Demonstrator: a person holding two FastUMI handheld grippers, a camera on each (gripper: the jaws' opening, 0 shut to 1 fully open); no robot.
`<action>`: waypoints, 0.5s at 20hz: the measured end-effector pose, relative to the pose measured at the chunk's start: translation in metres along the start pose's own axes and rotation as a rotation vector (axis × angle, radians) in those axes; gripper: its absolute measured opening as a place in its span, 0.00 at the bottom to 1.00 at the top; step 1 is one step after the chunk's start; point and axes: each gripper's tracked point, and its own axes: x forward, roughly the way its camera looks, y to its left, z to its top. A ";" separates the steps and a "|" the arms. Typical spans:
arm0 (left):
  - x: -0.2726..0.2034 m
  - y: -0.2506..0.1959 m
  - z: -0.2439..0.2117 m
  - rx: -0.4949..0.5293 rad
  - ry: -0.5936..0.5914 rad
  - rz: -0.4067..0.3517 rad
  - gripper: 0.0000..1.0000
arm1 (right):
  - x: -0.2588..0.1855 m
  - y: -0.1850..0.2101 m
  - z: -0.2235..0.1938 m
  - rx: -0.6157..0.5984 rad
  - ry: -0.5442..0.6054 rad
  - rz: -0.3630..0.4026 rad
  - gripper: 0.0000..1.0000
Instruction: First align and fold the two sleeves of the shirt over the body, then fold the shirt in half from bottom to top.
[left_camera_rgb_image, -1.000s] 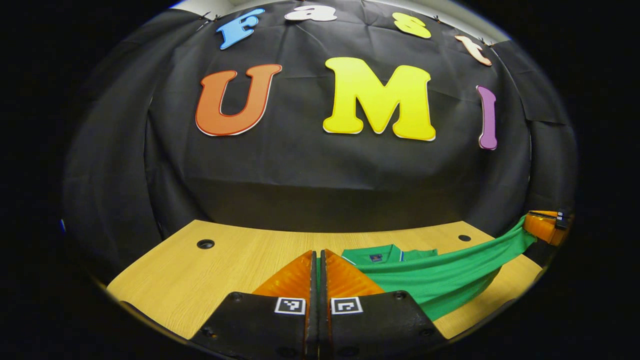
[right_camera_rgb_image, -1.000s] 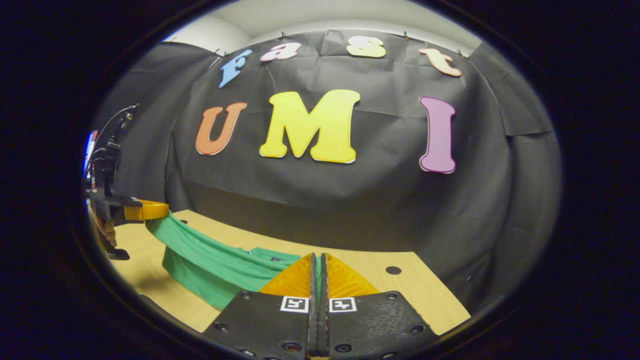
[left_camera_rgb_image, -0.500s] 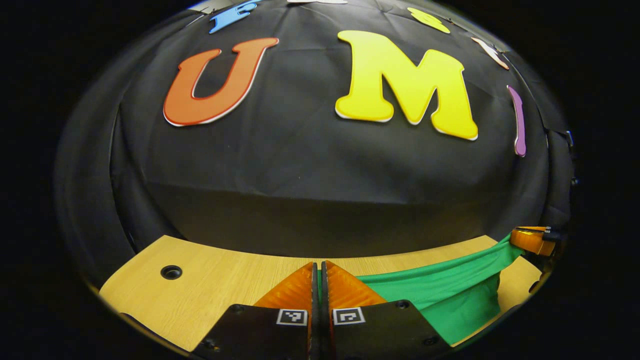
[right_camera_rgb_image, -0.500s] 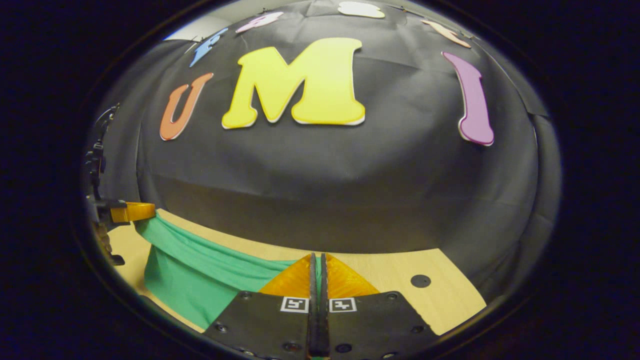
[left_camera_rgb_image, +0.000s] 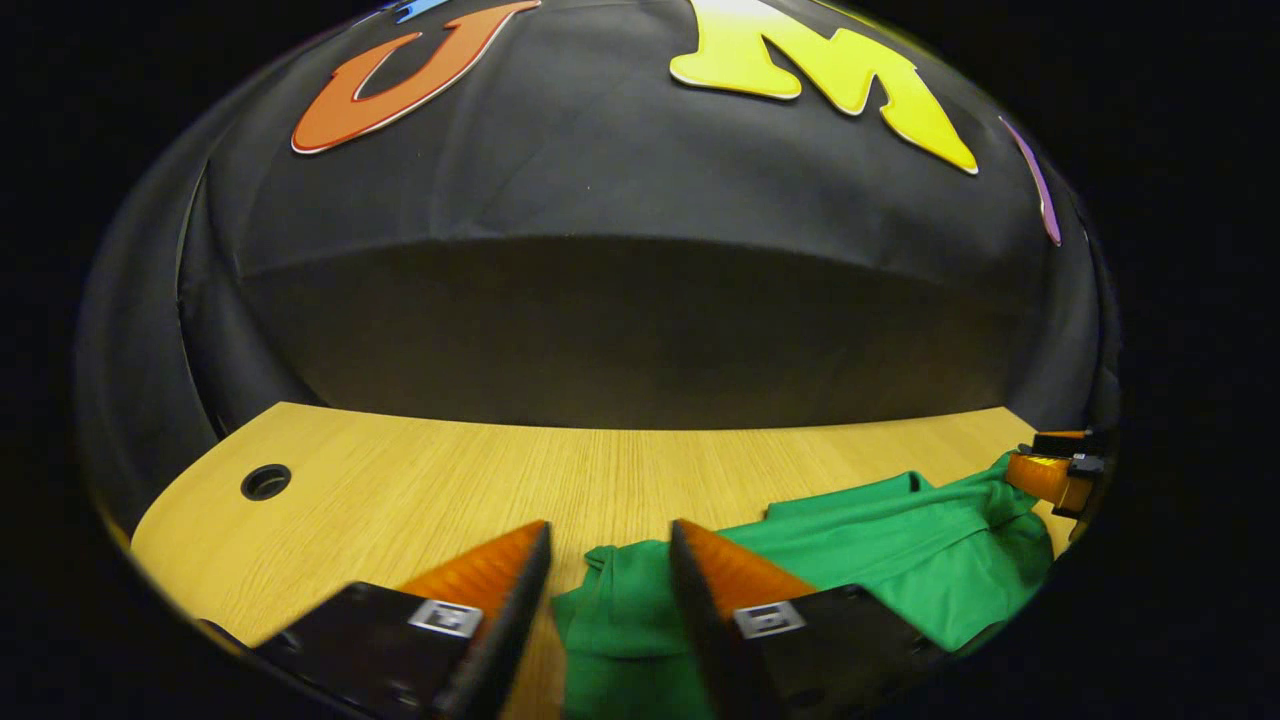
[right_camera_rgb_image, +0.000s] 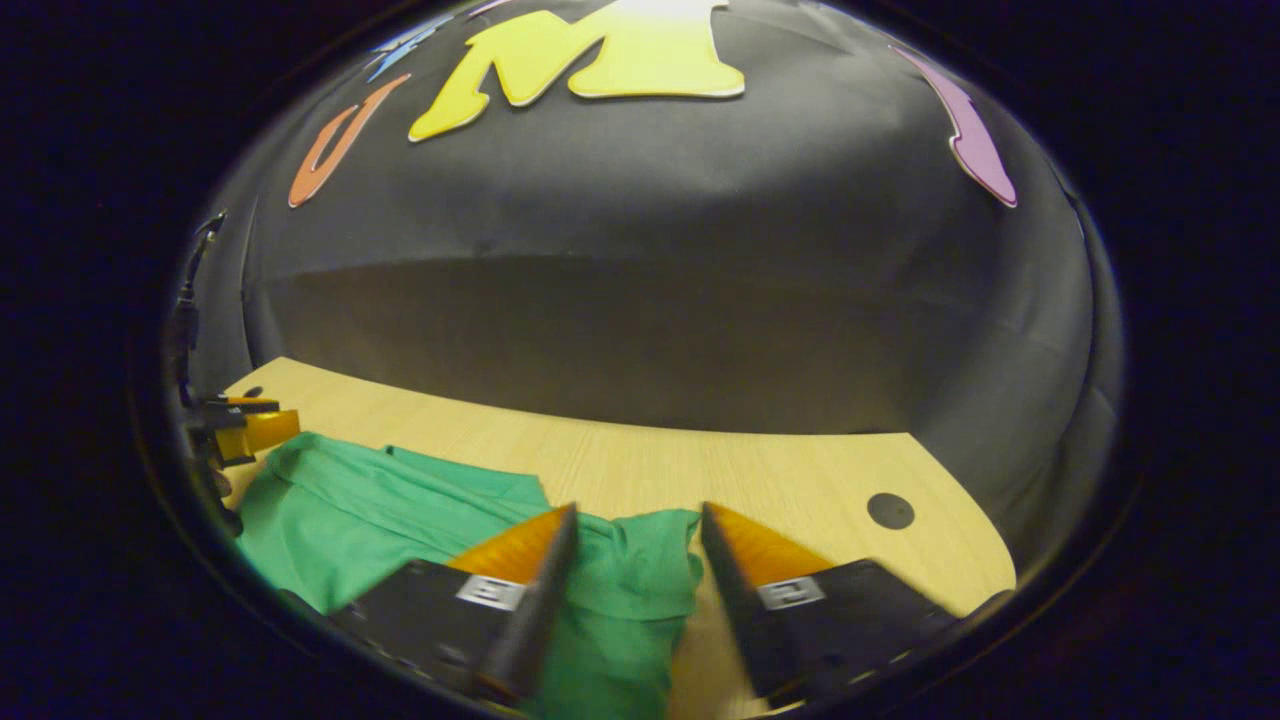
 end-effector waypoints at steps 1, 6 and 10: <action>-0.005 0.004 -0.003 -0.007 0.008 0.016 1.00 | 0.001 -0.002 0.007 -0.008 -0.003 -0.012 0.94; -0.048 0.000 -0.006 -0.075 -0.001 -0.003 1.00 | -0.052 -0.003 0.023 -0.017 -0.061 -0.017 0.96; -0.109 -0.006 0.007 -0.059 -0.078 -0.006 1.00 | -0.112 -0.004 0.026 -0.020 -0.114 -0.010 0.96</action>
